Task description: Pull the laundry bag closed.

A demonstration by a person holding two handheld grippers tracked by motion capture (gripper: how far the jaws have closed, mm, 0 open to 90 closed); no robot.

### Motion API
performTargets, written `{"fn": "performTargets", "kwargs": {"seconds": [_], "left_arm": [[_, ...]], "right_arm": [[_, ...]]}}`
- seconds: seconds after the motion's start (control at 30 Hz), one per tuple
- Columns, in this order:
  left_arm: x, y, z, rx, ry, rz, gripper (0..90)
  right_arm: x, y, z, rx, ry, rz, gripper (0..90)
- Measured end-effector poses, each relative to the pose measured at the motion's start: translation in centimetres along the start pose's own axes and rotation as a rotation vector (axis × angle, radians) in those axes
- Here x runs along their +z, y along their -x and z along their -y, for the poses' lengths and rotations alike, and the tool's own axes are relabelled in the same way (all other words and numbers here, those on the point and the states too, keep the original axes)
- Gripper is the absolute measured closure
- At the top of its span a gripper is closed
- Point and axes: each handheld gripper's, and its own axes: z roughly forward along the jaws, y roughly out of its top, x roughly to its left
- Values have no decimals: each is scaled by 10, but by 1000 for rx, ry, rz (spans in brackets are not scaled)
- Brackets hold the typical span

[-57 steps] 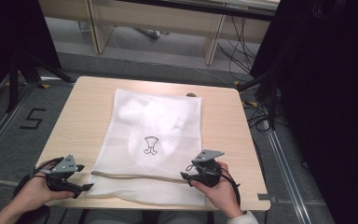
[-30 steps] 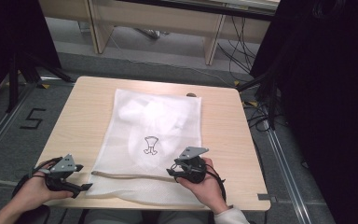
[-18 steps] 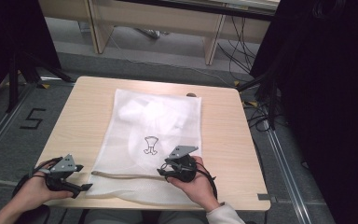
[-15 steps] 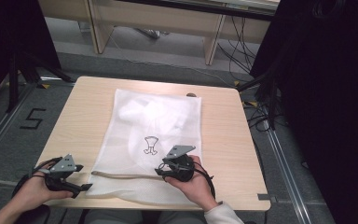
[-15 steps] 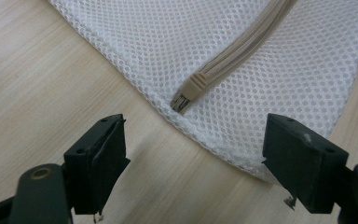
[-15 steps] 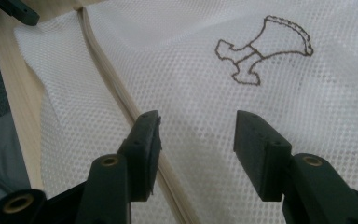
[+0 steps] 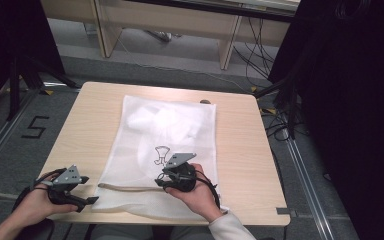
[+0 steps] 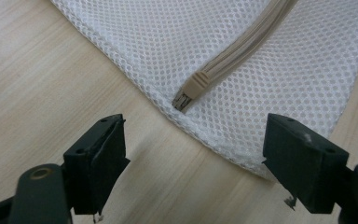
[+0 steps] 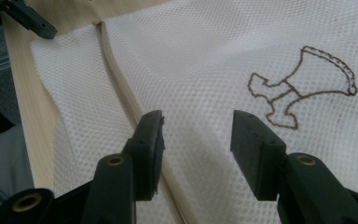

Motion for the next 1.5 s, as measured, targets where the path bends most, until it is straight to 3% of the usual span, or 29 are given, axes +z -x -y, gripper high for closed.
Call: {"fn": "performTargets", "kwargs": {"seconds": [0.1,0.13,0.6,1.0,1.5], "left_arm": [[0,0,0,4,1,12,206],[1,1,0,-16,-3,10,204],[2,2,0,-19,-6,11,203],[2,1,0,-21,-1,21,202],[2,1,0,-19,3,27,201]], "right_arm": [[2,-3,-2,15,-2,6,558],[6,-4,-6,-2,-5,-13,574],[28,-18,-28,-54,-32,-66,604],[59,-35,-52,-115,-26,-126,636],[96,-57,-75,-133,-58,-190,681]]}}
